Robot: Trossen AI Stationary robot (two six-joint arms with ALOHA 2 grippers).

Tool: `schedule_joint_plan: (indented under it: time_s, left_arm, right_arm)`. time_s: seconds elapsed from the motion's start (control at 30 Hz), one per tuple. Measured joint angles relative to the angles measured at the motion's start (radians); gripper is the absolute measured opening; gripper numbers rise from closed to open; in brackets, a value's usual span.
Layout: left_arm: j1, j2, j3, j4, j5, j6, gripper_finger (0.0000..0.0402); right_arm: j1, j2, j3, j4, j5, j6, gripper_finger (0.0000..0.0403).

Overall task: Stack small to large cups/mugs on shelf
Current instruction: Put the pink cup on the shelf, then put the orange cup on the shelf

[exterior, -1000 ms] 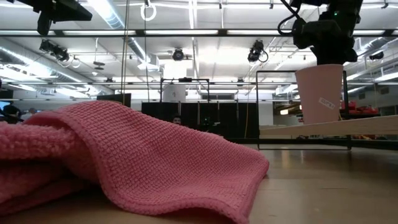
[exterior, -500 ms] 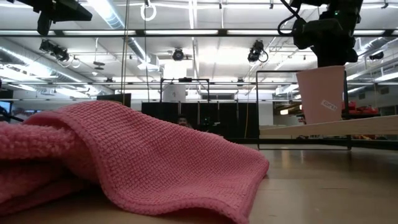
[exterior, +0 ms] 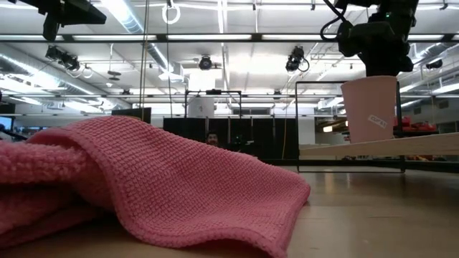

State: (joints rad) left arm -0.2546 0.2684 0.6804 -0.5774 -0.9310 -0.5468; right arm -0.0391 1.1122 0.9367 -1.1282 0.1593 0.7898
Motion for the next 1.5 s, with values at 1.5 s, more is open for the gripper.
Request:
schedule_joint_plan:
  time_s: [1.5]
  left_arm:
    - [0.292, 0.183, 0.251, 0.126, 0.126, 0.334, 0.0054]
  right_arm:
    - [0.0, -0.267, 0.373, 0.074, 0.146, -0.063, 0.0041]
